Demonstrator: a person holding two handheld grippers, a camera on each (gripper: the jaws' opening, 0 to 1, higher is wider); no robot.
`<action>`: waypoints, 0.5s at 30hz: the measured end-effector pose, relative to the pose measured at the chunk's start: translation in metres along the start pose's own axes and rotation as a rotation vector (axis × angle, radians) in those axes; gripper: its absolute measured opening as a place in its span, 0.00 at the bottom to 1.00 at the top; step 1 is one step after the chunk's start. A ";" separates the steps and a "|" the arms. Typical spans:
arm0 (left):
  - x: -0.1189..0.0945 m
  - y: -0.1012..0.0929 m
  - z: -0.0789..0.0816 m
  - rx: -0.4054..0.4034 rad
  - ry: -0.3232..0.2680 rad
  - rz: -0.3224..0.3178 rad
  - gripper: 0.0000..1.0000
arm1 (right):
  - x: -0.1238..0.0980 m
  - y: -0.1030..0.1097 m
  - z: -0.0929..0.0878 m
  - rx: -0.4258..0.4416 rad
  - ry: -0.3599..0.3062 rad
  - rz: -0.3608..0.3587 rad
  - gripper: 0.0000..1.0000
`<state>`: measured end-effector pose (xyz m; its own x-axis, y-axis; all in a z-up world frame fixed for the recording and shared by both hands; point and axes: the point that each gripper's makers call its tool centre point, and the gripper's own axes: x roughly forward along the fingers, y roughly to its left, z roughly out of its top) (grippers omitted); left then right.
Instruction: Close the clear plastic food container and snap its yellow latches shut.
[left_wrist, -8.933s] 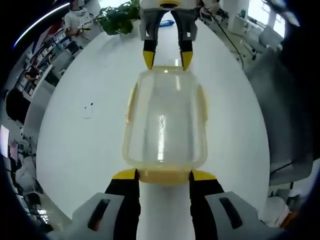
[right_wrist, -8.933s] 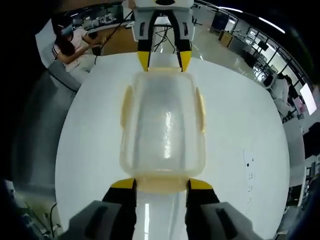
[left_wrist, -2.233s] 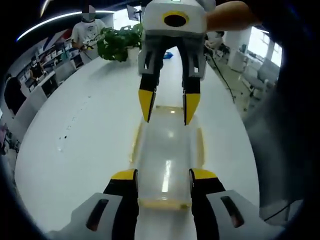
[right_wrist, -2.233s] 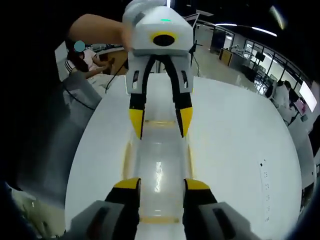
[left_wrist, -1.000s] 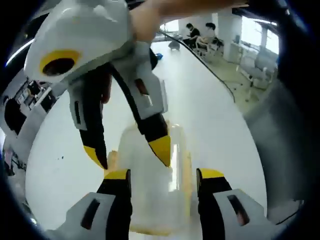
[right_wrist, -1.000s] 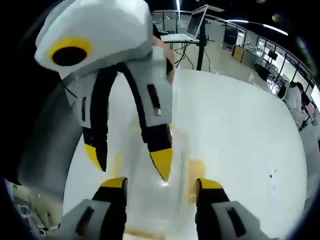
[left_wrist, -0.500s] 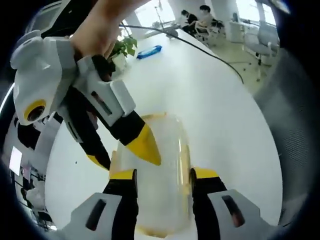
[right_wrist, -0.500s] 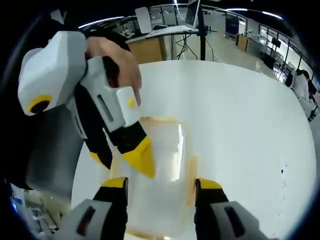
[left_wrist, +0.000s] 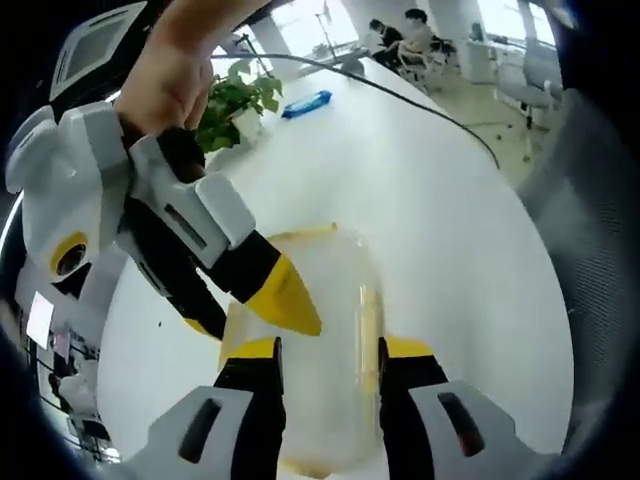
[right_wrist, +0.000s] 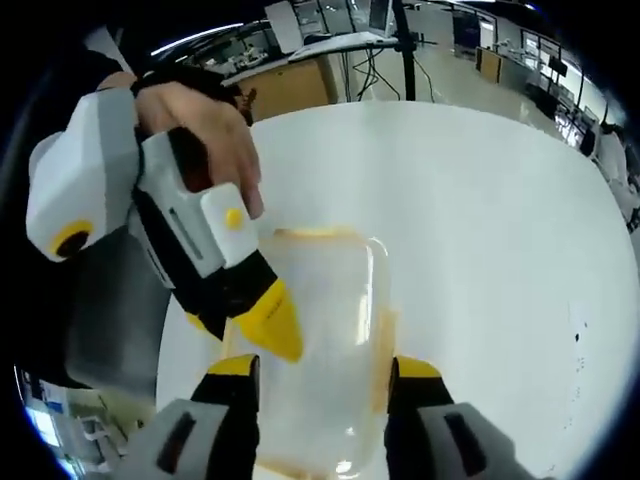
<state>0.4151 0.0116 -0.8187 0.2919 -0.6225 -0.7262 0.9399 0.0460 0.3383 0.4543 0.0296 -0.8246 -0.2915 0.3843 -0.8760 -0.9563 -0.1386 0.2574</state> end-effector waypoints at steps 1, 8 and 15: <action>0.000 0.000 0.000 0.003 -0.003 -0.004 0.32 | 0.000 -0.003 0.001 0.008 -0.002 0.000 0.46; -0.001 0.000 0.000 -0.004 -0.022 -0.001 0.33 | -0.001 -0.004 0.001 0.020 -0.042 0.016 0.43; -0.003 -0.001 0.001 0.005 -0.048 -0.001 0.35 | 0.000 -0.004 0.003 0.024 -0.074 0.051 0.45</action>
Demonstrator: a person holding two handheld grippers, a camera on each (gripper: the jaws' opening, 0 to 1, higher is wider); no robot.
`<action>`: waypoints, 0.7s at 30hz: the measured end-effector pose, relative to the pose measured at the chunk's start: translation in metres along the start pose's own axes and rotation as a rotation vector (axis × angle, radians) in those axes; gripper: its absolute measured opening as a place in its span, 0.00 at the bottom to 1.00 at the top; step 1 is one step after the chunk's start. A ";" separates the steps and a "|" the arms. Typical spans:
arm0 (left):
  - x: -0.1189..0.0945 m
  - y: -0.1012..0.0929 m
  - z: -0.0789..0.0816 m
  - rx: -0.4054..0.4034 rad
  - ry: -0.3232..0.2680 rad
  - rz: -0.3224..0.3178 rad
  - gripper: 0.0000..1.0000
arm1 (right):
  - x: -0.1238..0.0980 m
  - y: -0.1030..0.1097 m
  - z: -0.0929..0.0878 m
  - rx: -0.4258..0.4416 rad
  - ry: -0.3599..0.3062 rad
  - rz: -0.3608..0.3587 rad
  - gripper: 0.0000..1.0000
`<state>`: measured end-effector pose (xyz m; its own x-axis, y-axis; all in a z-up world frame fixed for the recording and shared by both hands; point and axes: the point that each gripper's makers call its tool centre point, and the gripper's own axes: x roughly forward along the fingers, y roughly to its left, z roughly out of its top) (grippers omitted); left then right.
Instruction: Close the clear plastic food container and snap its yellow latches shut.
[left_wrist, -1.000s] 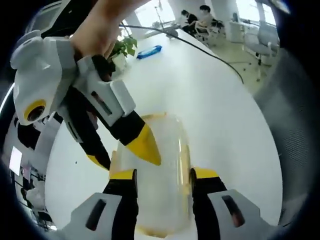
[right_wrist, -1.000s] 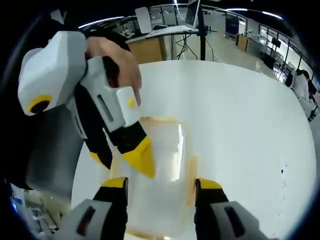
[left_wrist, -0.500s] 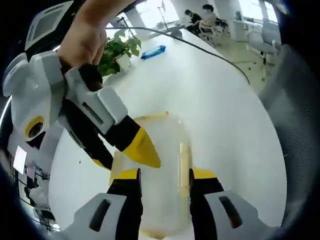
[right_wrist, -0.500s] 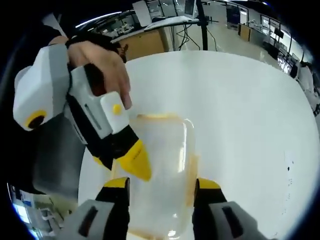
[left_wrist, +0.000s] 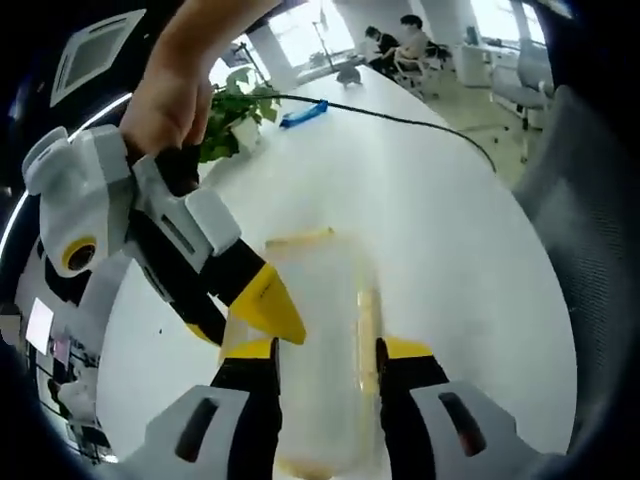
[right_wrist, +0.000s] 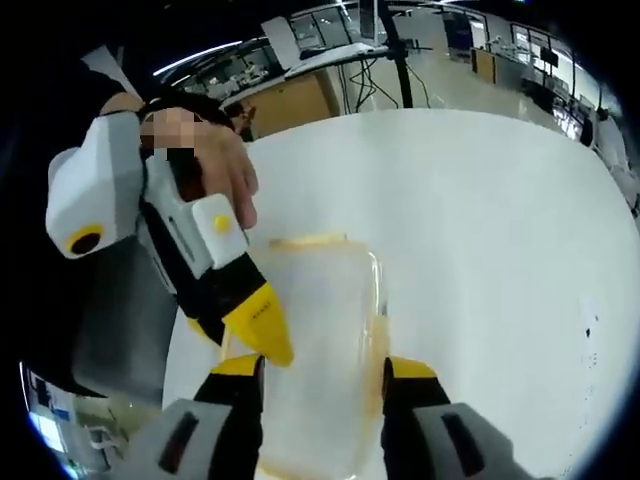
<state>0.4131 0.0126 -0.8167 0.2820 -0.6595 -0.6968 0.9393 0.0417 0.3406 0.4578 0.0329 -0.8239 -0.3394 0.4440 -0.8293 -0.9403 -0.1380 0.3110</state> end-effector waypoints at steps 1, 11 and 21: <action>-0.001 -0.001 0.002 -0.038 -0.015 -0.016 0.36 | 0.000 0.000 0.000 0.000 0.002 -0.001 0.45; -0.022 -0.010 0.004 -0.077 0.010 -0.043 0.46 | -0.015 0.001 0.012 -0.029 0.020 -0.052 0.55; -0.028 -0.011 -0.002 -0.106 0.059 -0.065 0.45 | -0.020 0.007 0.014 -0.066 0.030 -0.095 0.55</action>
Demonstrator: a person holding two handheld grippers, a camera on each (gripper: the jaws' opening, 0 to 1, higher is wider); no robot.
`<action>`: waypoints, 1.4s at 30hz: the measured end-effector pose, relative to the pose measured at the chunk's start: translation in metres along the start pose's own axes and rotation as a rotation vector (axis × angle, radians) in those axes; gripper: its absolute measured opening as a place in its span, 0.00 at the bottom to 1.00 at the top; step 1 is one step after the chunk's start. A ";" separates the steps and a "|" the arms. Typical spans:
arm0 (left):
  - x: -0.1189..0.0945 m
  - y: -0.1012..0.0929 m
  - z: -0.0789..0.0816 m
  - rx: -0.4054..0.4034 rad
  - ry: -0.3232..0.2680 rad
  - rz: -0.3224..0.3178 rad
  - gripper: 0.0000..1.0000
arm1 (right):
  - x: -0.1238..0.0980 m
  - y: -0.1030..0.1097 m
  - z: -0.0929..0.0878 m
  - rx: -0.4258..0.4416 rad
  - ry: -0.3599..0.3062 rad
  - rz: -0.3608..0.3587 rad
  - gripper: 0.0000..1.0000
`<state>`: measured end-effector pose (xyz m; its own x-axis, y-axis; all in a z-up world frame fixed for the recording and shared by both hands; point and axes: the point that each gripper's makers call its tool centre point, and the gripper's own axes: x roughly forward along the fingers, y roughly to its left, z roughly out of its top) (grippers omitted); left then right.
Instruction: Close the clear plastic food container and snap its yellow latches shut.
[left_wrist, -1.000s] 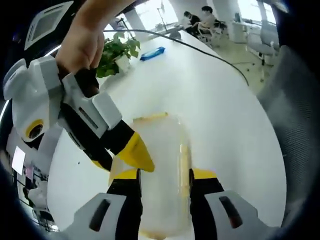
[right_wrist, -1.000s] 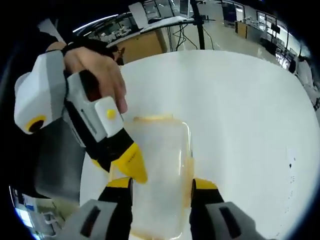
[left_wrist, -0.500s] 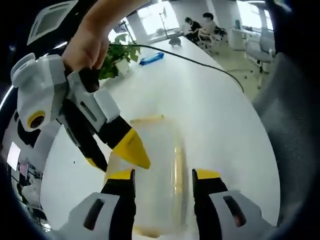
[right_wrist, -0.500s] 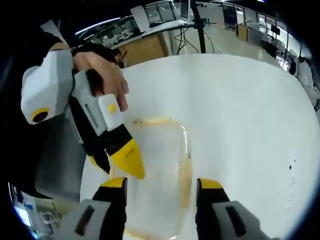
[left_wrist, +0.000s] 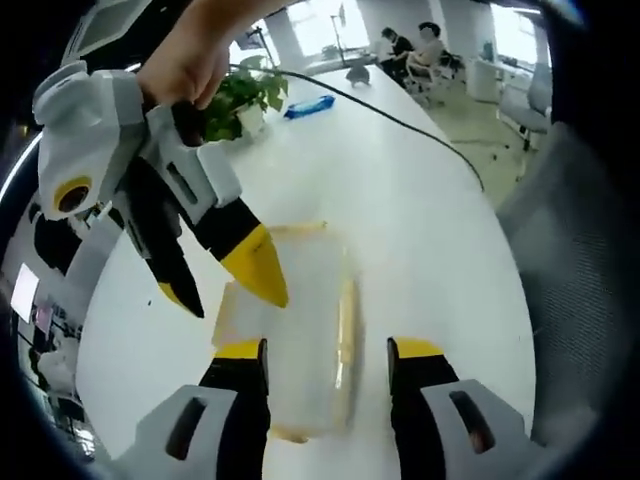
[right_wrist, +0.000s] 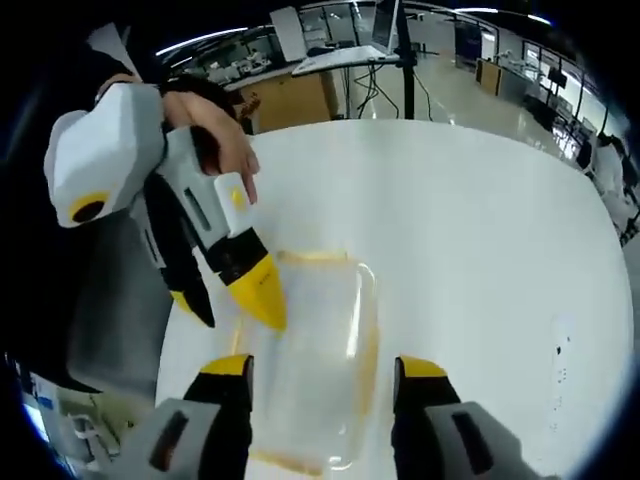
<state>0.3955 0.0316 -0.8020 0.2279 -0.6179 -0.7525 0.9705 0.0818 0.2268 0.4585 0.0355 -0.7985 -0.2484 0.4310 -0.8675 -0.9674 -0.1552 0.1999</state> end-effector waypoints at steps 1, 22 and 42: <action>-0.001 -0.002 0.002 -0.032 -0.010 -0.025 0.45 | -0.001 0.000 0.000 -0.001 -0.001 -0.002 0.55; -0.004 0.047 -0.003 -0.093 0.089 -0.091 0.50 | -0.007 0.025 -0.003 -0.071 0.010 -0.114 0.52; -0.015 0.082 -0.006 -0.316 0.094 0.130 0.47 | -0.022 0.005 -0.009 0.209 -0.105 -0.374 0.55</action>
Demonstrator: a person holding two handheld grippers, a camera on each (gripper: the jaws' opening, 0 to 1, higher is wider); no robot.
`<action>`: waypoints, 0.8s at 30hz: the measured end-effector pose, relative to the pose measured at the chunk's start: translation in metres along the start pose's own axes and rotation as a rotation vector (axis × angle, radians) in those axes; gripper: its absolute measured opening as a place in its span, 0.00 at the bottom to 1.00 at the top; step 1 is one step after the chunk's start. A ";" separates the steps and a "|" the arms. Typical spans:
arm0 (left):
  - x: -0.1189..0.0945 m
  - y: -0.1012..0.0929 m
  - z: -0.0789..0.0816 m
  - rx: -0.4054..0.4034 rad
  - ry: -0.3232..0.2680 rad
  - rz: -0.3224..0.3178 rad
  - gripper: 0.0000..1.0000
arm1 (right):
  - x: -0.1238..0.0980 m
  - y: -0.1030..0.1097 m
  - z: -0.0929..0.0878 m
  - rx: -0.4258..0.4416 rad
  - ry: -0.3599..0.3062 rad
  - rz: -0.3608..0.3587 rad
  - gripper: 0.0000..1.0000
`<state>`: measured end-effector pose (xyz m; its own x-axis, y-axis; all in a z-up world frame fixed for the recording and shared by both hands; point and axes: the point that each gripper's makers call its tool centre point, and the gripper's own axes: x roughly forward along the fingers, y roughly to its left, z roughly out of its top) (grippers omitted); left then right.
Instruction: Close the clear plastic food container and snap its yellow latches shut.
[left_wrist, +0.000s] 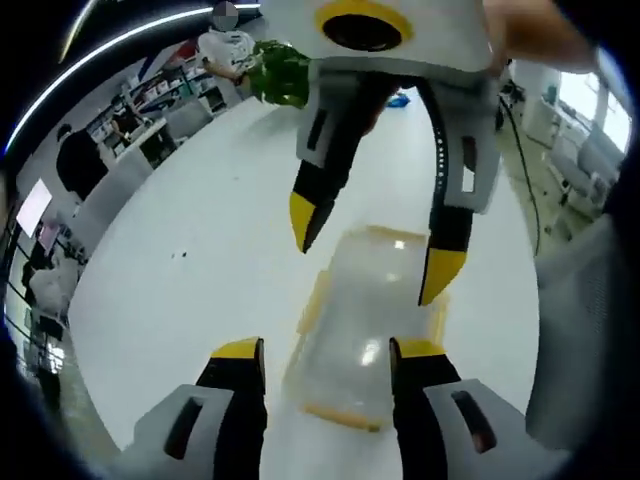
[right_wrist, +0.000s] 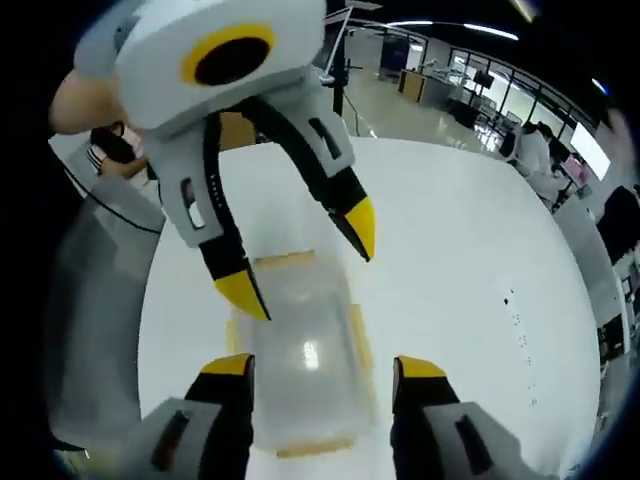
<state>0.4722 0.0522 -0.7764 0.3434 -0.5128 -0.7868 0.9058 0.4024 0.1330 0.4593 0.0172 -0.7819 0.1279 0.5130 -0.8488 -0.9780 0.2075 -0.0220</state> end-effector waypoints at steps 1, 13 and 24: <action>0.000 0.001 0.001 -0.012 -0.006 0.015 0.47 | -0.001 -0.003 0.001 0.026 -0.014 -0.019 0.56; 0.006 0.005 -0.009 -0.179 0.040 0.146 0.48 | -0.007 -0.014 0.003 0.281 -0.123 -0.204 0.56; 0.003 0.016 -0.014 -0.313 0.040 0.299 0.51 | -0.009 -0.018 -0.004 0.419 -0.132 -0.385 0.59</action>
<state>0.4846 0.0676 -0.7848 0.5634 -0.3117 -0.7652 0.6469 0.7425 0.1738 0.4749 0.0051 -0.7759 0.5073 0.4294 -0.7472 -0.7116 0.6977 -0.0821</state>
